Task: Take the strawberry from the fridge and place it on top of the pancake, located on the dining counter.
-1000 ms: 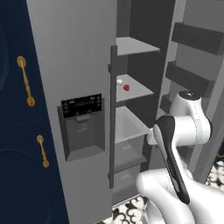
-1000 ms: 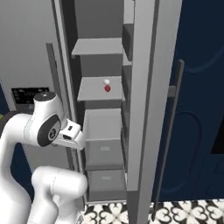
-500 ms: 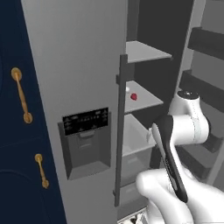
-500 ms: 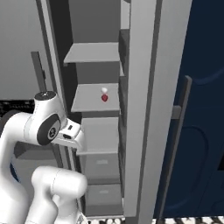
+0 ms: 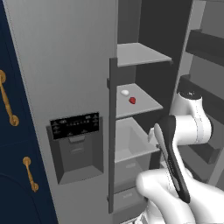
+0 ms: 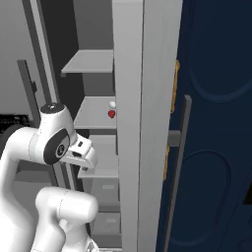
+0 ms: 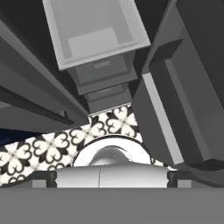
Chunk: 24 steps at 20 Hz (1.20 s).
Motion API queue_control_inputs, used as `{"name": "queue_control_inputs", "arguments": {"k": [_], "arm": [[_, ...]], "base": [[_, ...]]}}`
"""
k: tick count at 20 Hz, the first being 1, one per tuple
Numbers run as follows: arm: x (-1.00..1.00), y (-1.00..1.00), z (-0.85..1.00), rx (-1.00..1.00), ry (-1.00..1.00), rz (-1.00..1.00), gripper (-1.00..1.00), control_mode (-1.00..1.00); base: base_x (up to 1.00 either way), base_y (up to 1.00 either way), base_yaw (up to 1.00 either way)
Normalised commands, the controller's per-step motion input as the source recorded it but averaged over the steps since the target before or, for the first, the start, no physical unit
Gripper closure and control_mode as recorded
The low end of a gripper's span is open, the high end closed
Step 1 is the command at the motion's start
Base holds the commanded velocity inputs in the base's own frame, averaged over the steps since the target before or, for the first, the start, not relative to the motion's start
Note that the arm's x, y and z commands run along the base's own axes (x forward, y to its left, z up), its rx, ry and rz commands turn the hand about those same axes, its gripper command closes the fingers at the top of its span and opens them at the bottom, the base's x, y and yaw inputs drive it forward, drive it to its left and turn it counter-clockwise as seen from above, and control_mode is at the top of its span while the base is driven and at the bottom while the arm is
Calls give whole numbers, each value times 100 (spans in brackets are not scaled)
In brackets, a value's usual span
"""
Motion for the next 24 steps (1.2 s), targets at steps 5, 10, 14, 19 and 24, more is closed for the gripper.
{"name": "queue_control_inputs", "arguments": {"k": [5,10,14,19,24], "arm": [[0,0,0,0,0,0,-100,100],[0,0,0,0,0,0,-100,100],[0,0,0,0,0,0,-100,100],[0,0,0,0,0,0,-100,100],[0,0,0,0,0,0,-100,100]], "base": [[41,0,21],[43,-1,23],[42,-10,5],[14,-37,0],[1,-52,0]]}}
